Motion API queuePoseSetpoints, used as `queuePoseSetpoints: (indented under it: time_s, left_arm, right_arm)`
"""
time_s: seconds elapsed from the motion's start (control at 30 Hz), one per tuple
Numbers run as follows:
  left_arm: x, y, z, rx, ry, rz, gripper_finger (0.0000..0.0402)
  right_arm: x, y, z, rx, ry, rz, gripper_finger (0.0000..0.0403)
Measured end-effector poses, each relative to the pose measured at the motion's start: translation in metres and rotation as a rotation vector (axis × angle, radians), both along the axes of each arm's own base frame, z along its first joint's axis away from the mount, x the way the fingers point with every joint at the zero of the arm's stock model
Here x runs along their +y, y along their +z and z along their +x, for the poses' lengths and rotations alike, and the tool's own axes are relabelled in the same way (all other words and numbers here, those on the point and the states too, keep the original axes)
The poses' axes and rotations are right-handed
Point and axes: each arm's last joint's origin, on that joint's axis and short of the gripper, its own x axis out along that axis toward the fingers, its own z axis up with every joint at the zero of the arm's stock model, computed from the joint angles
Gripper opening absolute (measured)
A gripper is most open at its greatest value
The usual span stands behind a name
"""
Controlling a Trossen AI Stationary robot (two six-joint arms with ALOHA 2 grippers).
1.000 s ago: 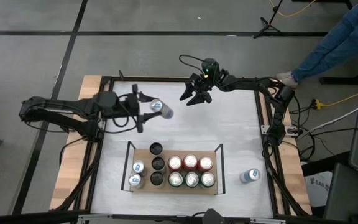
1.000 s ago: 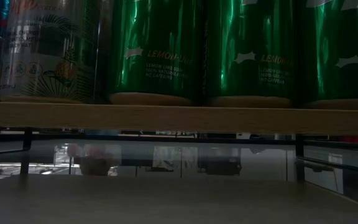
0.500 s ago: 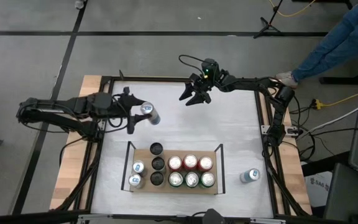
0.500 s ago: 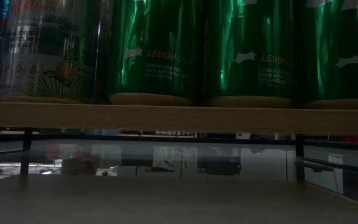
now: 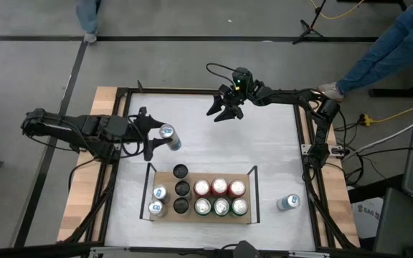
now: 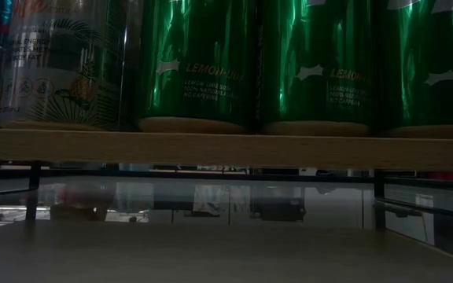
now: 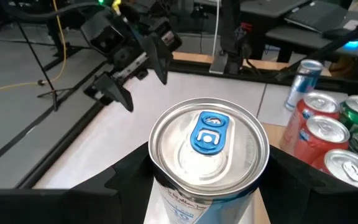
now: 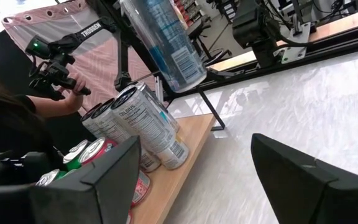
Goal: Place canned beverage on shelf
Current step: Put the top blue soda can on the shelf aligned with the other blue soda can
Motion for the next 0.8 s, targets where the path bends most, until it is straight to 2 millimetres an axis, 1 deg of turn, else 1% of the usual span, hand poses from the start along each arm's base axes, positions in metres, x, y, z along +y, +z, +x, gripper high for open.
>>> queuePoseSetpoints:
  time_s: [0.2, 0.4, 0.53, 0.8]
  left_arm:
    - [-0.006, -0.006, -0.002, 0.030, 0.025, -0.015, 0.0229]
    - [-0.010, -0.029, -0.002, 0.044, 0.043, -0.064, 0.0229]
    - [-0.010, -0.038, -0.004, 0.041, 0.057, -0.107, 0.0229]
    - [-0.013, -0.045, -0.011, 0.032, 0.039, -0.144, 0.0229]
  right_arm:
    - [0.000, 0.000, 0.000, 0.001, -0.004, -0.001, 0.0294]
    - [0.000, 0.000, 0.000, 0.000, -0.004, -0.001, 0.0294]
    - [0.000, 0.000, 0.000, 0.000, -0.004, -0.001, 0.0294]
    - [0.000, 0.000, 0.000, 0.000, -0.004, -0.002, 0.0294]
